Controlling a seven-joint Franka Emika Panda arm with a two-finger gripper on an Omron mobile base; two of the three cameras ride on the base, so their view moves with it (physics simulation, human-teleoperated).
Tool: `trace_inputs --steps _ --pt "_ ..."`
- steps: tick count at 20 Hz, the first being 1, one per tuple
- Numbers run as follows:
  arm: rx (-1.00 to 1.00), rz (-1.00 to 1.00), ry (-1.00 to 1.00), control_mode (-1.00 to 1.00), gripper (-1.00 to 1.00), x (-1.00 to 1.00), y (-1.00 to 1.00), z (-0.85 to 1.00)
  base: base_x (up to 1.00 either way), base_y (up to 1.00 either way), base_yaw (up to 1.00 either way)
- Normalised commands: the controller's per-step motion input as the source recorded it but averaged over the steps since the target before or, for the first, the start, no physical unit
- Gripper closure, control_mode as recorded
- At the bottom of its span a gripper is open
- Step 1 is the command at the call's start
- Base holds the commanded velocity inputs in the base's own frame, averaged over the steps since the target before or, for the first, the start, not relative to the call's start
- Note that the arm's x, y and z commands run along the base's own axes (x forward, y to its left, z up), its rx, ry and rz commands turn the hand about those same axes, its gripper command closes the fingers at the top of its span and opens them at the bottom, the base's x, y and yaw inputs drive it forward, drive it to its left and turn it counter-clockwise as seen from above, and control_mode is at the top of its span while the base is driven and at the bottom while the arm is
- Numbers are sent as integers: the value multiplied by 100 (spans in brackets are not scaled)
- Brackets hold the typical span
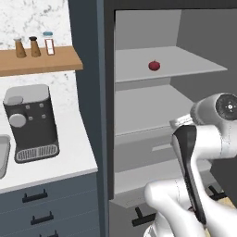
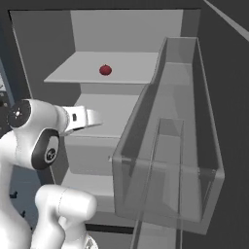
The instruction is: Place one tomato and one fish in each tupperware on the nearby counter, to pack two identical lunches.
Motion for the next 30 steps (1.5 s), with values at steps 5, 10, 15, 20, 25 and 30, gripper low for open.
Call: trace_inputs --steps 5,10,15,20,25,30 --pt "10 0 -1 -100 -100 26 0 85 0 0 0" --pt "20 0 0 -100 -100 51 -4 68 0 0 0" --pt "21 1 4 -100 -100 74 -15 80 0 0 0" --pt "13 0 3 -100 -100 100 11 55 0 0 0" --pt "0 0 5 -100 -100 100 43 -24 0 0 0" --pt "-3 0 5 -100 -100 86 30 -58 0 0 0"
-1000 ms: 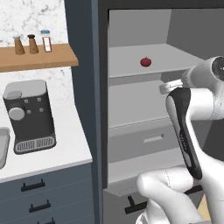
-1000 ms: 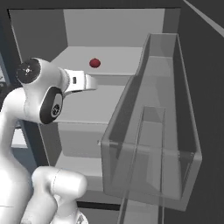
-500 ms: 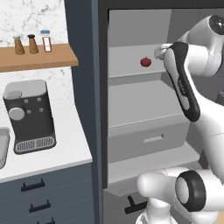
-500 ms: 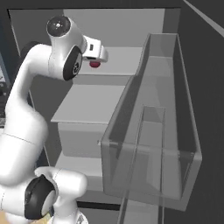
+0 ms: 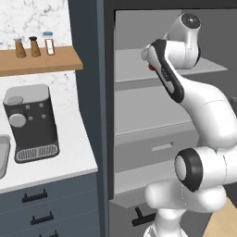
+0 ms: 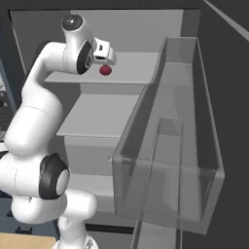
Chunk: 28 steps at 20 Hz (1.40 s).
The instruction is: Place one tomato and one fish in each tupperware on the nearby counter, to pack two identical lunches.
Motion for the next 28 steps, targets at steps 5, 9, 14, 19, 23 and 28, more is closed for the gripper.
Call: trace_inputs --steps 5,9,14,19,23,28 --pt "-12 0 11 -100 -100 5 -4 -17 0 0 0" --pt "-10 0 15 -100 -100 0 0 -4 0 0 0" --pt "0 3 7 -100 -100 45 -36 -8 0 0 0" --pt "0 4 12 -100 -100 48 -15 0 0 0 0" --pt "0 8 12 -100 -100 0 4 0 0 0 0" --pt "0 9 6 -100 -100 0 11 0 0 0 0"
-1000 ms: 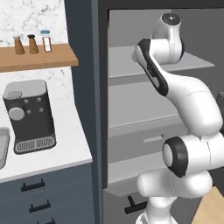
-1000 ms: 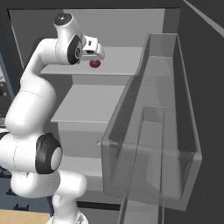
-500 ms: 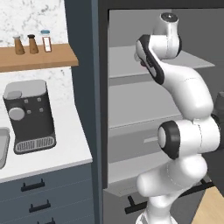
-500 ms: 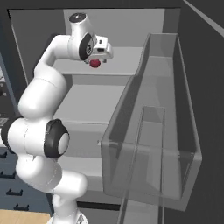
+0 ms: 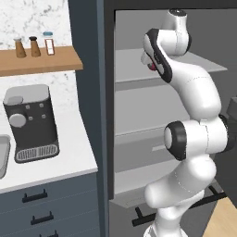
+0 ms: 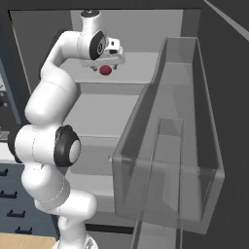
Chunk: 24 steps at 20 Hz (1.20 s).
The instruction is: Place one tomato and one fish in each tupperware on the nearby counter, to pack two identical lunches.
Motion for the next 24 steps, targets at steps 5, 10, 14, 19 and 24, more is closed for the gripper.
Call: trace_inputs --steps 5,10,14,19,24 --pt "0 9 0 -100 -100 1 10 -34 0 0 0" --pt "0 9 0 -100 -100 17 6 -28 0 0 0" --pt "0 6 -5 -100 -100 27 0 -4 0 0 0" --pt "0 3 -6 -100 -100 6 0 0 0 0 0" --pt "0 2 0 -100 -100 -1 3 0 0 0 0"
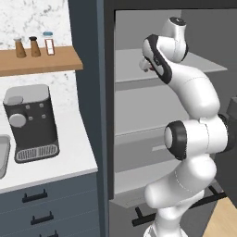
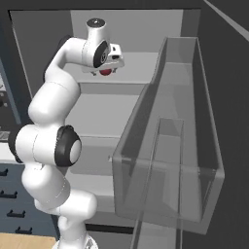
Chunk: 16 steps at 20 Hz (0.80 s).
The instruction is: Place one tomato and one fish in each tupperware on the nearby counter, to pack two identical lunches.
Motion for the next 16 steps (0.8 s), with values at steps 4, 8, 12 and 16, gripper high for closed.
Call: trace_inputs --steps 4,8,12,16 --pt "0 3 0 -100 100 0 11 0 0 0 0" --pt "0 2 0 -100 100 0 4 0 0 0 0" --pt "0 -1 0 -100 100 -20 1 0 0 0 0" --pt "0 -5 -1 -100 100 -90 0 1 0 0 0"
